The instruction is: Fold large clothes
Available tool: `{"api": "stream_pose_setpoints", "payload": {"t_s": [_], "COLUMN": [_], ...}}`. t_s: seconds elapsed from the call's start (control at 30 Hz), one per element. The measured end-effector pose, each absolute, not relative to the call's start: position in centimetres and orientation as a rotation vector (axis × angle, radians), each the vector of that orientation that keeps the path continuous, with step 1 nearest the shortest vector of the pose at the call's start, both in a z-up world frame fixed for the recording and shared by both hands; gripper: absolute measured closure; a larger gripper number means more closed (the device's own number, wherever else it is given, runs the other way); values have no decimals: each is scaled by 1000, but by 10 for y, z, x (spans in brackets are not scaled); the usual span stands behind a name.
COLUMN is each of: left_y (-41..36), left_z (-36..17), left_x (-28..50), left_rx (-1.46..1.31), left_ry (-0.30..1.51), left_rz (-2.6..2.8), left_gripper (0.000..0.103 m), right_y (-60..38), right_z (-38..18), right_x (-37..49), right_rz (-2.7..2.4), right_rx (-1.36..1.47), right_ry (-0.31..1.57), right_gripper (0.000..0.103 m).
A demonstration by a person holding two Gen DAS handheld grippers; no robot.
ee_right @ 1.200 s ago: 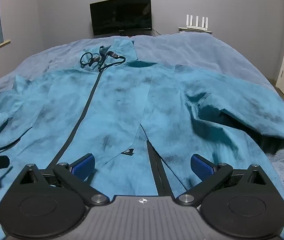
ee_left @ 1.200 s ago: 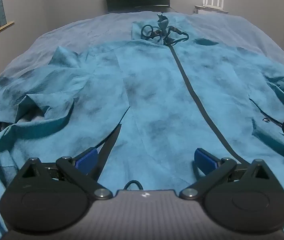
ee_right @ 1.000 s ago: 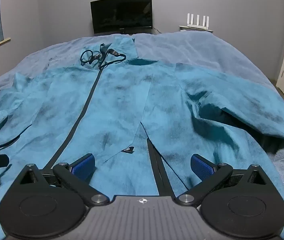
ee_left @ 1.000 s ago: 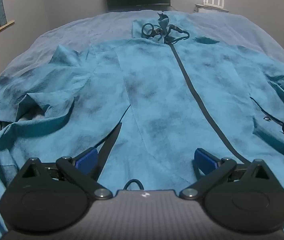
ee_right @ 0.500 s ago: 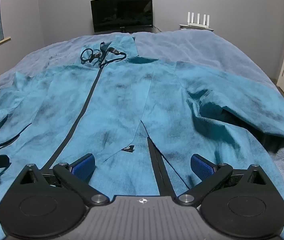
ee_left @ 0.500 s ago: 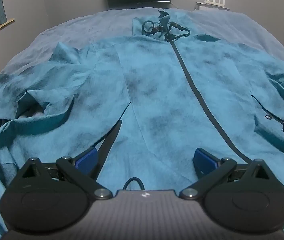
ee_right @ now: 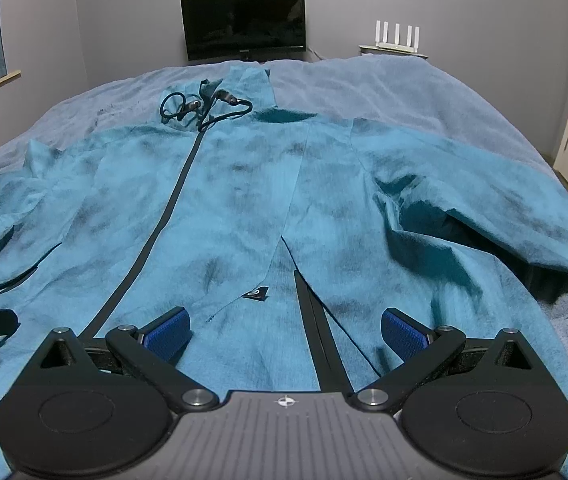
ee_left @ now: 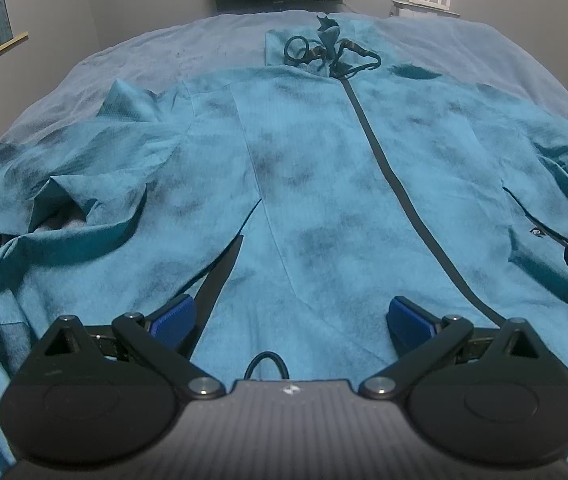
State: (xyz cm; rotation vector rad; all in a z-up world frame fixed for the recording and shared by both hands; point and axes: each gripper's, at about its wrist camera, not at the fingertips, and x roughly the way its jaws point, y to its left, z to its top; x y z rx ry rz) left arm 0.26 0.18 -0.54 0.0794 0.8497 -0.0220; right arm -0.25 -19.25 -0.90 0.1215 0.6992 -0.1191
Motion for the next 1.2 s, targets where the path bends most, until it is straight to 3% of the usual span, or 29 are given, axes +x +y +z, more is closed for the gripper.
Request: {"api": "stream_pose_setpoints", "payload": {"t_s": [1.2], "left_y": [2], "left_z": [-7], "left_x": [3], "left_rx": [78], "left_ry": [854], "left_rz": [-23], "left_gripper": [0], "right_y": [-189], "right_z": [-6], "right_x": [-2], "right_rz": [-117], "right_rx": [116], "right_ry": [710], "right_gripper": [0]}}
